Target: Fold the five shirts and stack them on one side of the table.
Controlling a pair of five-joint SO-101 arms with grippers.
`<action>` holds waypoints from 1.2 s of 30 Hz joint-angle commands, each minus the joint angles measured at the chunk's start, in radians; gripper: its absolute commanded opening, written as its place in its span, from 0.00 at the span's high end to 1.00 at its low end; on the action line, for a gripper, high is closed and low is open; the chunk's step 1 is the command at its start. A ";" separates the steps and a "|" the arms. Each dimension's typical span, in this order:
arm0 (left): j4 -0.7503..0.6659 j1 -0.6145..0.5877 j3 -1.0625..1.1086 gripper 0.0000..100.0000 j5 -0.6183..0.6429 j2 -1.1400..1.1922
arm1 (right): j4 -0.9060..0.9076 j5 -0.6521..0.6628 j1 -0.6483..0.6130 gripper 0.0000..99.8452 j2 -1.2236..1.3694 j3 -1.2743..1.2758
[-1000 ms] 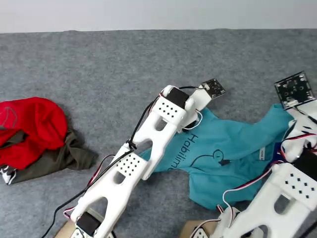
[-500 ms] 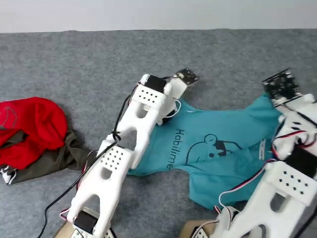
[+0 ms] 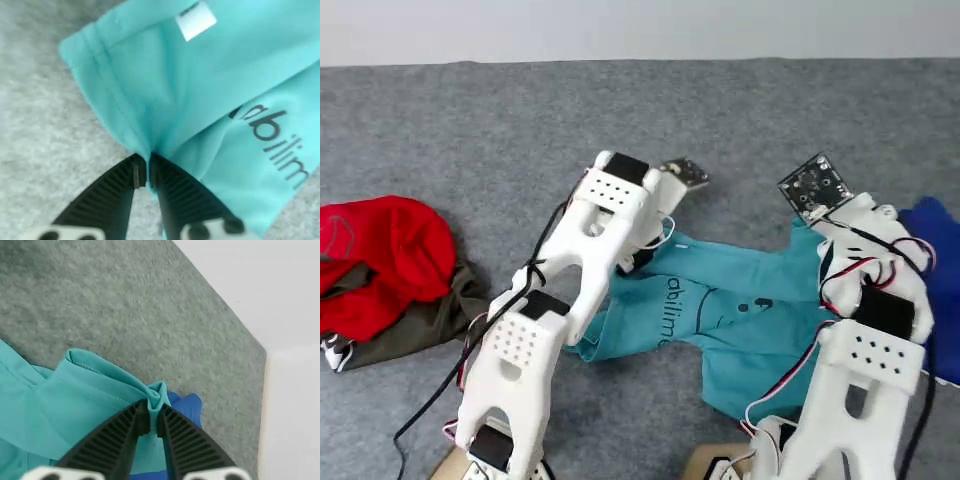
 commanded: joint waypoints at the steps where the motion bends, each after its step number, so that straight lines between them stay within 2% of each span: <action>1: 0.028 -0.008 -0.027 0.91 0.002 -0.109 | -0.024 0.011 -0.012 0.99 -0.035 -0.008; 7: 0.018 -0.008 -0.170 0.83 0.052 -0.077 | -0.022 0.011 -0.010 0.99 -0.042 -0.008; 13: -0.011 -0.012 -0.328 0.83 0.055 0.089 | -0.022 0.011 -0.008 0.99 -0.044 -0.008; 23: -0.023 -0.028 -0.723 0.83 0.055 0.385 | -0.021 0.011 -0.008 0.99 -0.044 -0.008; 36: -0.029 -0.038 -0.765 0.83 0.052 0.457 | -0.022 0.011 -0.008 0.99 -0.044 -0.008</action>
